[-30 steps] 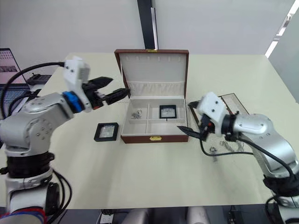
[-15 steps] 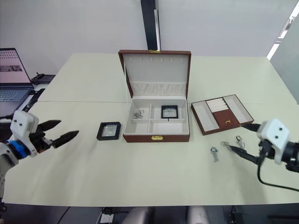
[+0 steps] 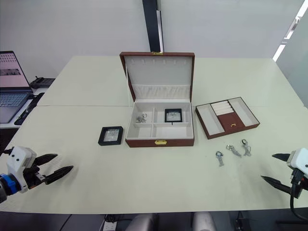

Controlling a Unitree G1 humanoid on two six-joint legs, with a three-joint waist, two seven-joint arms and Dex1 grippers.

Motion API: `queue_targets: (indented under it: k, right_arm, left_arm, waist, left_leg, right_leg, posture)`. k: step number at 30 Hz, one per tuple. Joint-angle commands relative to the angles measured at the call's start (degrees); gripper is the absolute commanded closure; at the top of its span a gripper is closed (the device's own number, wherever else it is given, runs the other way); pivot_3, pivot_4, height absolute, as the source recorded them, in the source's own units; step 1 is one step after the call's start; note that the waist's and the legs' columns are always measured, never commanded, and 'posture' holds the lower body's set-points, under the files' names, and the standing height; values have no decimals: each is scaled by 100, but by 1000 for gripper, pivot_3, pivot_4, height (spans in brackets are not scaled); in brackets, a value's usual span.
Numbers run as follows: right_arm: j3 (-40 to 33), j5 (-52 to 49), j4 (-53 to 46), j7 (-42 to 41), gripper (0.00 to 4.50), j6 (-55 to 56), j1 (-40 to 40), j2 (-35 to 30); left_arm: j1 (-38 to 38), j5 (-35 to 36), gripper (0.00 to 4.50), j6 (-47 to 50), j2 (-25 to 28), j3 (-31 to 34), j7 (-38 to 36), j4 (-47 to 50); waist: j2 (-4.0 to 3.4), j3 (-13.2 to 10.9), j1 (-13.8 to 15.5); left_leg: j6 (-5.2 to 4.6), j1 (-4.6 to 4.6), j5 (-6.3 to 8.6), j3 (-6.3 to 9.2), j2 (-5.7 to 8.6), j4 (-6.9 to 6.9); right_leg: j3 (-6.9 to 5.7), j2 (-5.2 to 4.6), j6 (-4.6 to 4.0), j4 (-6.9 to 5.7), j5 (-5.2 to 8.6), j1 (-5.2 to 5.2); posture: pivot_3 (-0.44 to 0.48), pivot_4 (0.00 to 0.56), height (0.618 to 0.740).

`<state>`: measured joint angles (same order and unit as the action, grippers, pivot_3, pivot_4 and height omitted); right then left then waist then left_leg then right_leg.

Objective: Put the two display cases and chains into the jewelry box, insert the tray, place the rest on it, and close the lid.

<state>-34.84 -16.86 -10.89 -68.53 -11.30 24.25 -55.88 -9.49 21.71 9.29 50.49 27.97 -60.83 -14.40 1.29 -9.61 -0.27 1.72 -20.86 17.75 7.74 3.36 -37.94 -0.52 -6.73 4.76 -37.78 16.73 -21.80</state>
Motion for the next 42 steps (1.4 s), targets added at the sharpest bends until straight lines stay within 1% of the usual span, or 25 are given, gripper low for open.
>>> queue_targets:
  k: [1, 10, 17, 20, 23, 27, 30, 32, 36, 42]
  right_arm:
    - [-194, -15, -23, -43, 0, 1, 27, -104]
    - [-194, -35, -163, -71, 0, -69, 58, -115]
    - [33, -242, -468, -93, 0, -218, -284, -198]
    - [302, -446, -809, -104, 0, -432, -640, -281]
    - [732, -735, -1269, -105, 0, -708, -1151, -403]
    - [1477, -1434, -1938, 72, 0, -1381, -2253, -442]
    - [2014, -1917, -2224, 320, 0, -1835, -3155, -273]
    - [2276, -2054, -2289, 423, 0, -1979, -3565, -159]
    - [2626, -2161, -2334, 553, 0, -2091, -3962, 8]
    - [2882, -2249, -2434, 779, 0, -2221, -4121, 261]
  left_arm:
    - [31, 102, 38, -129, 109, 211, -69, 130]
    - [173, 72, 38, -244, 154, 150, -192, 86]
    - [138, 56, 38, -264, 187, 97, -344, 213]
    - [80, 47, 38, -302, 210, 83, -423, 312]
    - [42, 48, 38, -314, 227, 93, -478, 437]
    - [87, 33, 38, -272, 299, 77, -514, 703]
    - [196, 52, 38, -107, 422, -30, -599, 930]
    - [312, 61, 38, -24, 531, -150, -679, 1037]
    - [682, 50, 38, 80, 719, -418, -886, 1083]
    - [1658, -95, 38, -215, 872, -1130, -1468, 650]
  waist:
    - [0, 0, 1]
    - [0, 0, 1]
    - [-2, 0, -5]
    - [-3, -1, -12]
    - [-5, -2, -14]
    - [-7, -4, -15]
    - [-8, -5, -14]
    - [-8, -5, -6]
    - [-7, -8, 22]
    - [-10, -9, 2]
  left_leg:
    - [0, 1, 0, 0, 0, 0]
    - [1, 2, 0, 0, 1, 0]
    - [1, 3, 0, 0, -1, 0]
    - [1, 3, -1, 0, -2, 0]
    - [2, 3, -1, 0, -5, 0]
    - [4, 2, -2, 1, -5, -1]
    - [5, 1, -2, 4, -6, -1]
    - [6, -1, -3, 4, -5, -1]
    - [10, -5, -5, 6, 0, -2]
    - [13, -4, -7, 4, 2, -2]
  right_leg:
    - [-1, 0, 0, 1, 0, 2]
    - [-1, 0, 0, 1, 0, 3]
    - [-1, 1, 0, 2, 0, 3]
    - [-1, 1, 0, 2, 0, 3]
    - [-2, 1, 0, 1, 0, 3]
    - [-3, 0, 0, 2, 0, 3]
    - [-6, 0, 0, 3, 0, 2]
    - [-6, 0, 0, 4, 0, 1]
    - [-10, -3, 0, 8, 0, 1]
    - [-8, 3, 0, -2, 0, -5]
  posture:
    - [0, 150, 740]
    - [0, 150, 740]
    - [0, 150, 740]
    - [0, 150, 740]
    - [0, 150, 740]
    - [0, 150, 740]
    - [0, 150, 740]
    - [0, 150, 740]
    - [0, 150, 740]
    - [0, 150, 740]
